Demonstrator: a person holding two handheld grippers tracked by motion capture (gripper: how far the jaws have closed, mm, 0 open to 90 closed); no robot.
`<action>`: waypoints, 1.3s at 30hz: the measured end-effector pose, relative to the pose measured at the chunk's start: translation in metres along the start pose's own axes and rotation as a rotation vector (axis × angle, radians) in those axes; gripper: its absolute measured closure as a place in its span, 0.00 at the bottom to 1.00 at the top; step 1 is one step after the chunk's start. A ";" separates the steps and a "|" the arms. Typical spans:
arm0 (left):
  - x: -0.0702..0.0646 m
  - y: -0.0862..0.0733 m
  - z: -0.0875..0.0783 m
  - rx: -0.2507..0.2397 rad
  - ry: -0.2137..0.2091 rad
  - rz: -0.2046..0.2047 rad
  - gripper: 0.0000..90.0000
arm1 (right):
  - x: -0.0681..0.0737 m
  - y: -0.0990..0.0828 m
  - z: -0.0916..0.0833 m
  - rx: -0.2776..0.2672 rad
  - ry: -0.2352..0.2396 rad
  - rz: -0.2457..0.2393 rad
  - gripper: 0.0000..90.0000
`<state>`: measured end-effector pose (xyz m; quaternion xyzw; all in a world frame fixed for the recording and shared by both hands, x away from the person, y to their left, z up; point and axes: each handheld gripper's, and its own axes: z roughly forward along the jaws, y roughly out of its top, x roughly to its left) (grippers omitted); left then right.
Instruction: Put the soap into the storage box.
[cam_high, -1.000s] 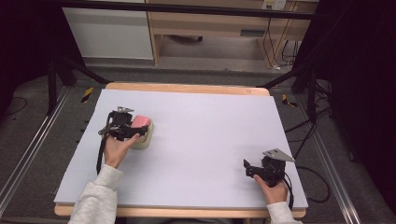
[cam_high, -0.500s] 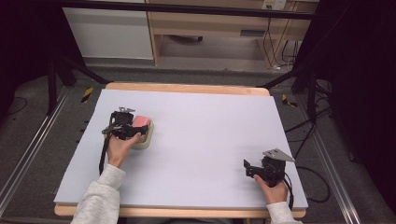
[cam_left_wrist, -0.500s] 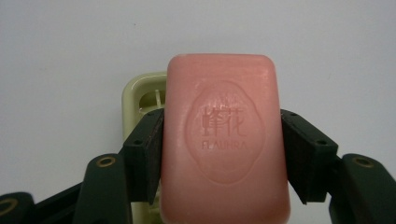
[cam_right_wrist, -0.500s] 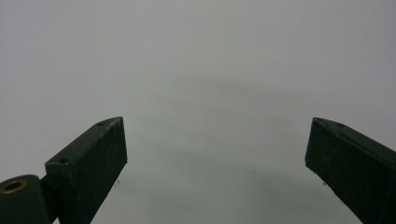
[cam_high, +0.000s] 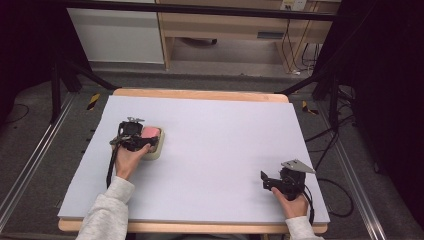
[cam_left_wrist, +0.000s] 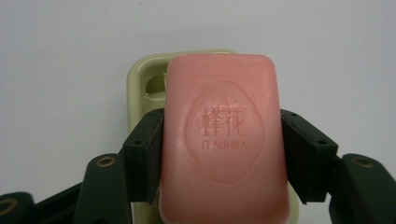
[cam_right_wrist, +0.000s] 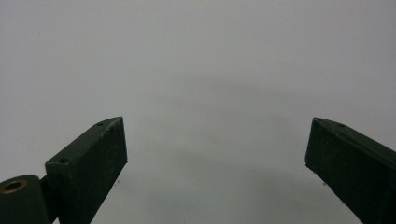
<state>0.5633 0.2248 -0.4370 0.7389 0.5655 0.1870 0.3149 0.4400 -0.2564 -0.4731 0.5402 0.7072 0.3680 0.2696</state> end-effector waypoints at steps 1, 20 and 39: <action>0.000 -0.001 0.002 0.004 0.004 -0.001 0.42 | 0.000 0.000 0.000 -0.001 0.000 0.000 0.06; -0.002 -0.004 0.012 0.027 0.037 0.003 0.41 | 0.000 0.000 0.000 0.003 0.006 0.008 0.06; -0.003 -0.004 -0.017 -0.059 0.017 0.035 0.27 | 0.001 0.000 0.000 0.004 0.004 0.004 0.06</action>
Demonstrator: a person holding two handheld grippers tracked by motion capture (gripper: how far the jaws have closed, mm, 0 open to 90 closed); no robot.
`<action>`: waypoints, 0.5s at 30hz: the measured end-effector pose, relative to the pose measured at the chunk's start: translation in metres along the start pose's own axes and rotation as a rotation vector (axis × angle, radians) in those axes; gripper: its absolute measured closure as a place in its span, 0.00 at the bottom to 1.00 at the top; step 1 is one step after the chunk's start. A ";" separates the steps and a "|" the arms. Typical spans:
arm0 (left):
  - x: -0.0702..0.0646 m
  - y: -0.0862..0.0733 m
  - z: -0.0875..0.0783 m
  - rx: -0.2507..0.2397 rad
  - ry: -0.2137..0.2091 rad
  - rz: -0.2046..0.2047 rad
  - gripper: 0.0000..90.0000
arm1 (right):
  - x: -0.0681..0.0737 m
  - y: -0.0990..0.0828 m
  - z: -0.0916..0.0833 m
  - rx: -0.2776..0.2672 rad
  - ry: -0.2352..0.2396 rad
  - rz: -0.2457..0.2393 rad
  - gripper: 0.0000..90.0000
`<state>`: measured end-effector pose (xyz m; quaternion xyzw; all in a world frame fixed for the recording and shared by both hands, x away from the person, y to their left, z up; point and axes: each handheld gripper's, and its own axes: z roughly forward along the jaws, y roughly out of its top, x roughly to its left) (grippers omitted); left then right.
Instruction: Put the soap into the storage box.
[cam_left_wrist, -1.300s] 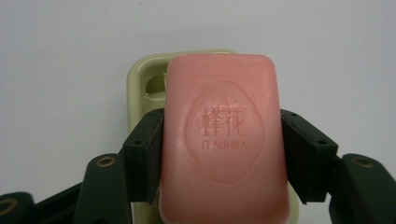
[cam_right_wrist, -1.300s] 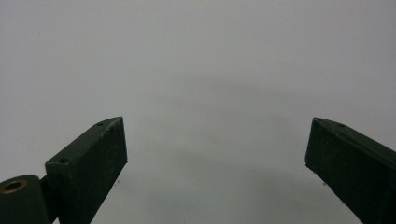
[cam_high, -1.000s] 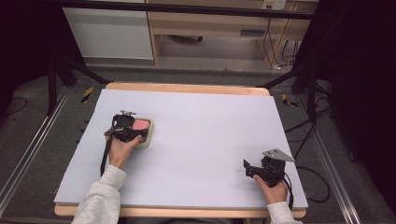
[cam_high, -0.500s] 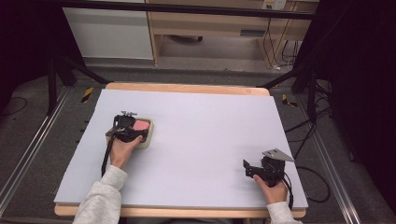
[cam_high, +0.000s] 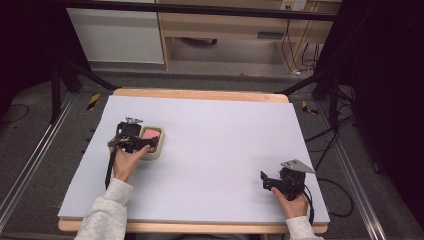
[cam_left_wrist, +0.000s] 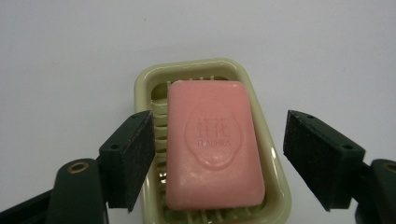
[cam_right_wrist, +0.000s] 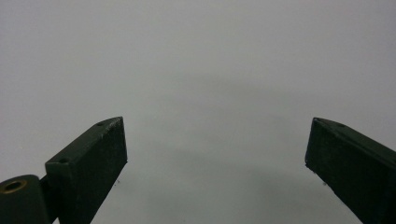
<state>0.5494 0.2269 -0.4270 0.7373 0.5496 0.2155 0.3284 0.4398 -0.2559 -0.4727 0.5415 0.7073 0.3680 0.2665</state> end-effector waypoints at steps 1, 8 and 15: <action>0.002 -0.002 -0.007 -0.009 -0.002 0.006 0.27 | -0.001 0.000 0.000 -0.004 -0.007 -0.005 0.06; 0.004 -0.010 -0.022 -0.051 -0.055 0.013 0.28 | -0.001 0.000 -0.001 0.001 -0.005 0.007 0.06; 0.003 -0.025 -0.036 -0.095 -0.078 0.043 0.28 | -0.003 -0.001 -0.002 0.000 -0.007 0.015 0.06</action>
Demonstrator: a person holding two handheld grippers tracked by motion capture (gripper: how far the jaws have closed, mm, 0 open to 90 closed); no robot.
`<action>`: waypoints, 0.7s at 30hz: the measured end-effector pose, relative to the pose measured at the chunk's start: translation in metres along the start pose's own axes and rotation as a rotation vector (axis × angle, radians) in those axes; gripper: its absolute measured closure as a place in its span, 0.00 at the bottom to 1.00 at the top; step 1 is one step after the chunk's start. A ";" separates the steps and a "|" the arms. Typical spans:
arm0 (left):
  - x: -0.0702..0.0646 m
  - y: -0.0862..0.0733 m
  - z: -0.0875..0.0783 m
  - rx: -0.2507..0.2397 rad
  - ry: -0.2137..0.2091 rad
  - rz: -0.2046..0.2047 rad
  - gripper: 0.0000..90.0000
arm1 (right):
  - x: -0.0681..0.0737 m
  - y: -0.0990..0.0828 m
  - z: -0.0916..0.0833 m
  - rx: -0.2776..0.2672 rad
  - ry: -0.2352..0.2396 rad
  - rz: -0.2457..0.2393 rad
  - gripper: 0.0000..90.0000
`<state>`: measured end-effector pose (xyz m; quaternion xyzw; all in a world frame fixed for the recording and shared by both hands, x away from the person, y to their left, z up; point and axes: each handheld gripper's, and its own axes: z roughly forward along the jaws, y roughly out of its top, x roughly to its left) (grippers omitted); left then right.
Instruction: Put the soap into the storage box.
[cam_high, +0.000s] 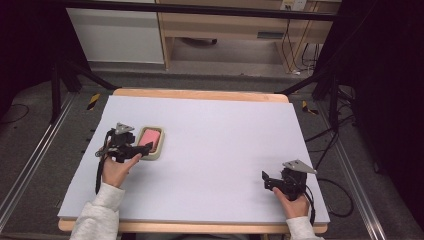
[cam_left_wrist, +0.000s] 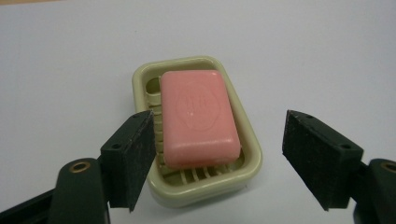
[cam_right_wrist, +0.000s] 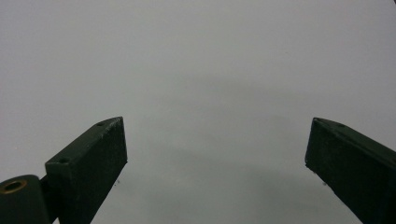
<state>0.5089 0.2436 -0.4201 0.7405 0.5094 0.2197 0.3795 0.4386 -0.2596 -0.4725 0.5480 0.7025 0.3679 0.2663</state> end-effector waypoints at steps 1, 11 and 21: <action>0.001 -0.003 -0.003 -0.004 -0.007 0.007 0.29 | -0.001 0.000 0.000 0.000 -0.004 -0.006 0.06; 0.016 -0.030 -0.022 -0.059 -0.028 -0.032 0.28 | -0.001 -0.001 -0.001 0.007 -0.015 -0.010 0.06; 0.030 -0.062 -0.037 -0.062 0.018 -0.019 0.27 | -0.003 -0.003 -0.001 0.022 -0.023 -0.004 0.06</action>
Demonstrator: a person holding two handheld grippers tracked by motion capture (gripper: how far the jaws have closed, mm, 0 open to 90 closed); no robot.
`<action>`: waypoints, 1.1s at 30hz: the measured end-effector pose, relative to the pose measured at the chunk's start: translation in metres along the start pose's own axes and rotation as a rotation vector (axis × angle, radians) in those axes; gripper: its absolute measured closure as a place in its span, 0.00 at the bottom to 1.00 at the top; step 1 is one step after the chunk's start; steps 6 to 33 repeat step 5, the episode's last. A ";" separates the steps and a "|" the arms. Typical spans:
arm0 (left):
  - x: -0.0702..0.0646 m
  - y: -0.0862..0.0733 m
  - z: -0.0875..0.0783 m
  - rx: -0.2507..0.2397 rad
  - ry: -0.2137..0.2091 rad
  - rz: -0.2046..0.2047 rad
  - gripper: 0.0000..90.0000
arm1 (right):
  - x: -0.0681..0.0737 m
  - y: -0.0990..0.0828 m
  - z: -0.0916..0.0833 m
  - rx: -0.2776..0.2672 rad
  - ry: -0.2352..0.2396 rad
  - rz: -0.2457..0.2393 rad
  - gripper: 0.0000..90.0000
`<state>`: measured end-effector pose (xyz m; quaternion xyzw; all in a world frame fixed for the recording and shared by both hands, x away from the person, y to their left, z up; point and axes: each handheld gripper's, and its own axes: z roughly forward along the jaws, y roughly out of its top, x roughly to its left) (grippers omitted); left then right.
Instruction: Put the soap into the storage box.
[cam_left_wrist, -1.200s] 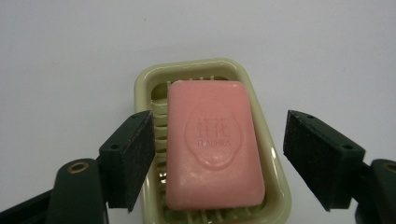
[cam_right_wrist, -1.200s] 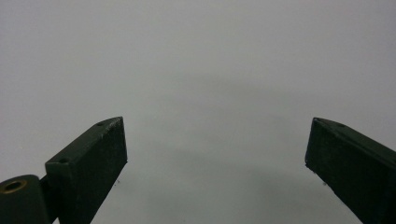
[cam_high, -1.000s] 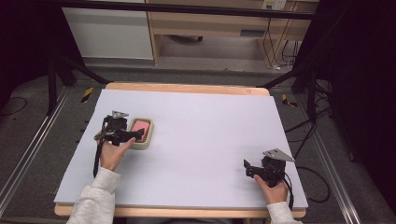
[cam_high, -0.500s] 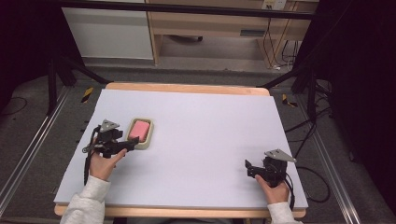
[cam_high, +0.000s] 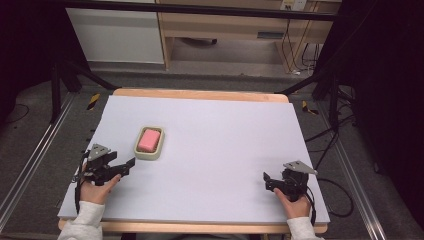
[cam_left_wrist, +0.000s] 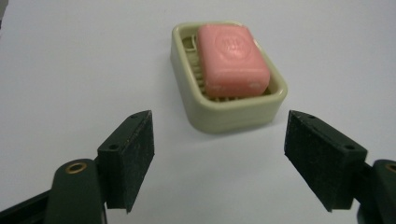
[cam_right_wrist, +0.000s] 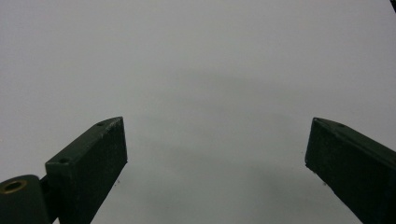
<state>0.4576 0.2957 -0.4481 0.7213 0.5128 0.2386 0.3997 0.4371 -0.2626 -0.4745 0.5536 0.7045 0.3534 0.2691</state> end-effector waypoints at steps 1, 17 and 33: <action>0.003 -0.002 0.000 0.002 0.009 -0.006 0.27 | -0.001 0.000 0.000 -0.001 -0.002 0.000 0.06; 0.010 -0.010 -0.002 0.004 0.024 -0.030 0.27 | -0.002 -0.001 0.000 0.002 -0.010 -0.001 0.06; 0.010 -0.010 -0.002 0.004 0.024 -0.030 0.27 | -0.002 -0.001 0.000 0.002 -0.010 -0.001 0.06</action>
